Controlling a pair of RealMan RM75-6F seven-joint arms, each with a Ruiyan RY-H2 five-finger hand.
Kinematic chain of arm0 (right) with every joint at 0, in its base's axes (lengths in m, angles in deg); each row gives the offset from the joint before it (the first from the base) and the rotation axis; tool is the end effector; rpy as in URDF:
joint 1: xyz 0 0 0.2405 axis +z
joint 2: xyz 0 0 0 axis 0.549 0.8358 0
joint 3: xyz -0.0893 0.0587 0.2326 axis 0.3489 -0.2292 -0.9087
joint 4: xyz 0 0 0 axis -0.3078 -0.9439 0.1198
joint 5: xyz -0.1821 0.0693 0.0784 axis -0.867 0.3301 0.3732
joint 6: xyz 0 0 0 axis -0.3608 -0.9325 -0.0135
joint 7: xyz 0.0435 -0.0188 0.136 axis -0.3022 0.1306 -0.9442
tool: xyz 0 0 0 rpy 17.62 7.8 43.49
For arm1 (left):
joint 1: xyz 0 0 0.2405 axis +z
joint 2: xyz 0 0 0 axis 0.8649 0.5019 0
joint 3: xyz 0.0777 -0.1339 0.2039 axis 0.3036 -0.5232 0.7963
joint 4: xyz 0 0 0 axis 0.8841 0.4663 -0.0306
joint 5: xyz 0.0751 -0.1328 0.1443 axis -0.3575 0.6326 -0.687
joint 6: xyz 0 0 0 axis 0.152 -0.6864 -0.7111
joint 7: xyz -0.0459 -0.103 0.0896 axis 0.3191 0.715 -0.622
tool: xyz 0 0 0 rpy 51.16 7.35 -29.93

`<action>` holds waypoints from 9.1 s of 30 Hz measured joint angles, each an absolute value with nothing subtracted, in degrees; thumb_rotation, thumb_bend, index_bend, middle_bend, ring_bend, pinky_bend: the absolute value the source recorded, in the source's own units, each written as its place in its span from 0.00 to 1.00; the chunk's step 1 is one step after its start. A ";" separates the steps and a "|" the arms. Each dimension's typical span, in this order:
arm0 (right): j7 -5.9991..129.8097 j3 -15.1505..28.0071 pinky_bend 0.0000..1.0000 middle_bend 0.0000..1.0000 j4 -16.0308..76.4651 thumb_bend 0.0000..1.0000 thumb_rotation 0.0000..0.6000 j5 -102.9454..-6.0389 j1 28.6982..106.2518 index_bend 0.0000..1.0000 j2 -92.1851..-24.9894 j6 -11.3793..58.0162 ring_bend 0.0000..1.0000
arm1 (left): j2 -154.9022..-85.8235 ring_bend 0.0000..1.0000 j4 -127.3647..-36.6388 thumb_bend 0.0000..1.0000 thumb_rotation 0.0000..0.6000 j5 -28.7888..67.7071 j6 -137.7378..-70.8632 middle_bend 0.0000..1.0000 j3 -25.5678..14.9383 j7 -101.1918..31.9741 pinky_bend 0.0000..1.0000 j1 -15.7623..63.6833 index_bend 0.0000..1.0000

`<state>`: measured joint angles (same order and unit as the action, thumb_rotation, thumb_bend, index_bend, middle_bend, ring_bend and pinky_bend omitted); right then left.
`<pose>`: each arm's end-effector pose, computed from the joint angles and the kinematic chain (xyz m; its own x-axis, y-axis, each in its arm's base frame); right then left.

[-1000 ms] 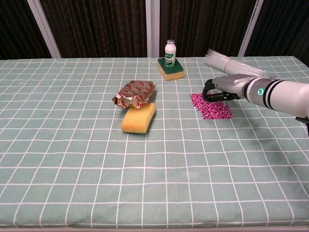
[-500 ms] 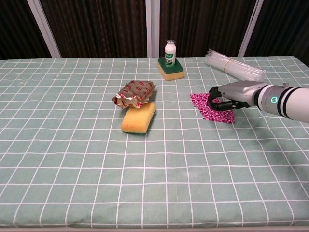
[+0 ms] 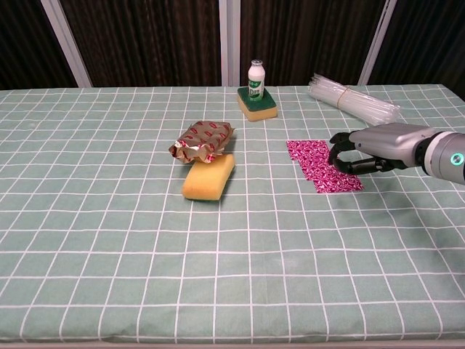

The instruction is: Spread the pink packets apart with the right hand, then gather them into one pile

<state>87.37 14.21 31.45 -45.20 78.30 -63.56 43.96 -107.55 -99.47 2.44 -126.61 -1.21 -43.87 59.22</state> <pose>-0.2178 -0.3477 -0.0339 0.6073 -0.4516 0.6536 -0.7944 -0.3326 0.5083 -0.3368 0.1599 0.1407 0.4758 0.0161 0.8794 0.8612 0.1947 -0.4695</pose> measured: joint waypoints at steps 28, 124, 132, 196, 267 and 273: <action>85.60 12.97 0.00 0.00 22.26 0.48 0.05 -44.99 79.90 0.23 -69.48 47.85 0.00 | -107.43 0.15 -99.97 0.12 1.00 2.20 -127.02 0.18 -0.95 -44.19 0.17 59.51 0.27; 91.74 5.62 0.00 0.04 0.54 0.12 1.00 -34.07 91.38 0.27 -80.52 55.71 0.00 | -106.98 0.15 -100.78 0.12 1.00 2.33 -128.24 0.18 -0.58 -44.25 0.17 60.86 0.27; 90.68 5.31 0.00 0.05 -4.41 0.12 1.00 -34.34 92.16 0.29 -83.48 57.24 0.00 | -106.90 0.15 -100.85 0.12 1.00 2.56 -128.24 0.18 -0.65 -44.40 0.17 60.97 0.27; 85.92 1.92 0.00 0.10 4.12 0.16 1.00 -43.30 87.76 0.40 -78.96 52.98 0.00 | -107.41 0.15 -99.63 0.12 1.00 2.57 -127.44 0.18 -0.96 -43.59 0.17 60.68 0.27; 94.02 9.29 0.00 0.08 28.10 0.16 0.93 -35.11 79.99 0.26 -68.60 40.35 0.00 | -107.76 0.15 -98.63 0.12 1.00 1.90 -127.21 0.18 -0.74 -41.99 0.17 60.39 0.27; 94.37 8.45 0.00 0.08 19.39 0.16 0.93 -33.72 82.76 0.26 -73.18 44.30 0.00 | -107.52 0.15 -98.99 0.12 1.00 2.43 -127.18 0.18 -0.58 -42.24 0.17 60.74 0.27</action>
